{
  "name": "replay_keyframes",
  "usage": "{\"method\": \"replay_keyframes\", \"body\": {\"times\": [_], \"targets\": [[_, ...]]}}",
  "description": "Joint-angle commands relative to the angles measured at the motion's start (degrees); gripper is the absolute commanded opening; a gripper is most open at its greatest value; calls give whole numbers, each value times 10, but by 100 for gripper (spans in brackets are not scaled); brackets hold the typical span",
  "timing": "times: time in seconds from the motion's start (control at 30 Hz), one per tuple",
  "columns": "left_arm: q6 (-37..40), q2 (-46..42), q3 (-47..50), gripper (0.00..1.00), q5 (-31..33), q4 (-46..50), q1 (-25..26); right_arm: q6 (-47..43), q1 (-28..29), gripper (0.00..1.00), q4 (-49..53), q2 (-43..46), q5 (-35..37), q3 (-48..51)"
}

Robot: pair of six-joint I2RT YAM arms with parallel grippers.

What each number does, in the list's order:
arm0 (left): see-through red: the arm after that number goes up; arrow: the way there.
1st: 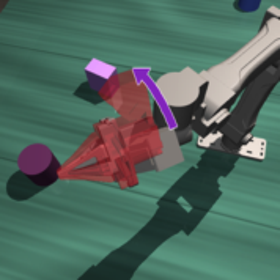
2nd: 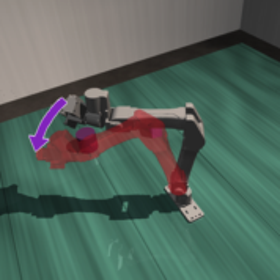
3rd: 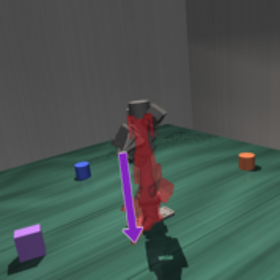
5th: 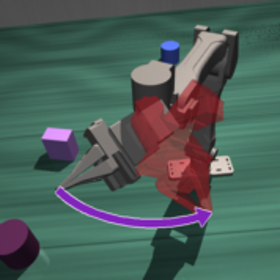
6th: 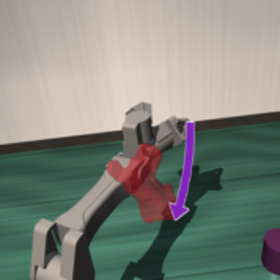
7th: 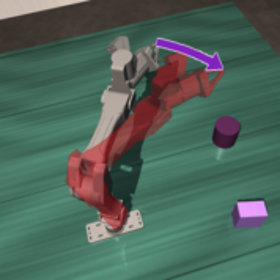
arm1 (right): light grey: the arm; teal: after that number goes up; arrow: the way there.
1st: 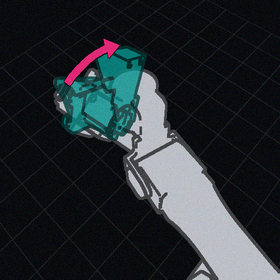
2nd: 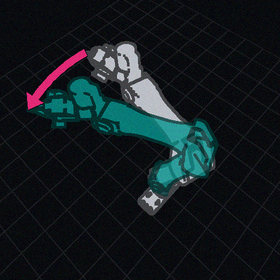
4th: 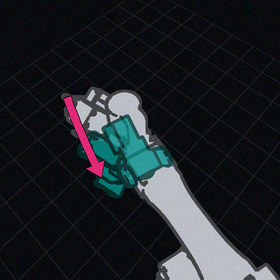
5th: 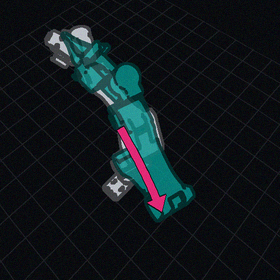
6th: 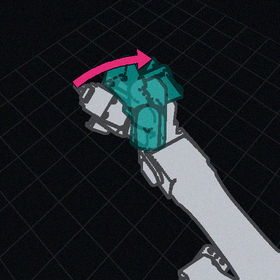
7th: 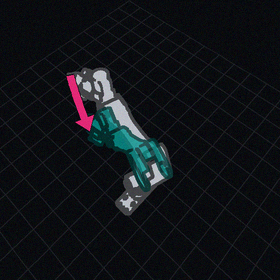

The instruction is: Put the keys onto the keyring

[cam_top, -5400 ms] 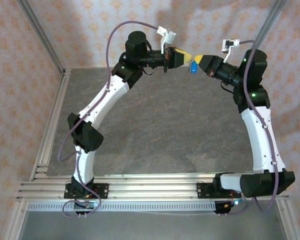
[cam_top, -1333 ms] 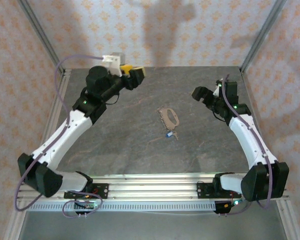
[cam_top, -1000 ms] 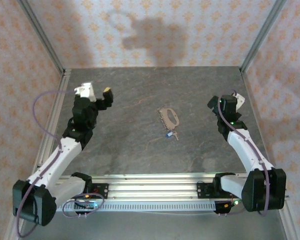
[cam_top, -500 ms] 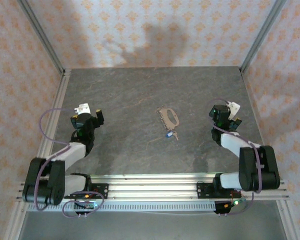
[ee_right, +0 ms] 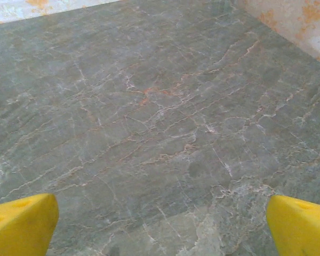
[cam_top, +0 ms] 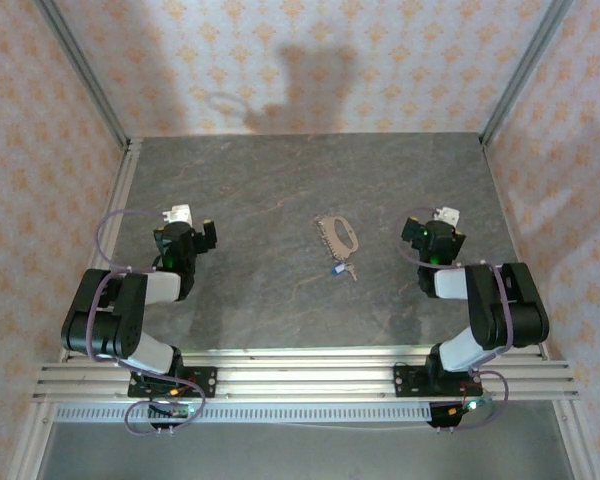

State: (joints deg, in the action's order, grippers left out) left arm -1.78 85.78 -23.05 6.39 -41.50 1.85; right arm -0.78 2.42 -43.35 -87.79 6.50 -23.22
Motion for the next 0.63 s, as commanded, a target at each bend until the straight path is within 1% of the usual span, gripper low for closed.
{"method": "replay_keyframes", "body": {"times": [0.0,0.4,0.6], "targets": [[18,2,-13,100,9,-14,7,-13,-5,99,-19,7,-14,-4],[19,2,-15,100,13,-10,10,-14,-6,100,-5,0,-25,-15],[19,2,-15,100,12,-10,10,-16,-6,99,-17,5,-26,-6]]}}
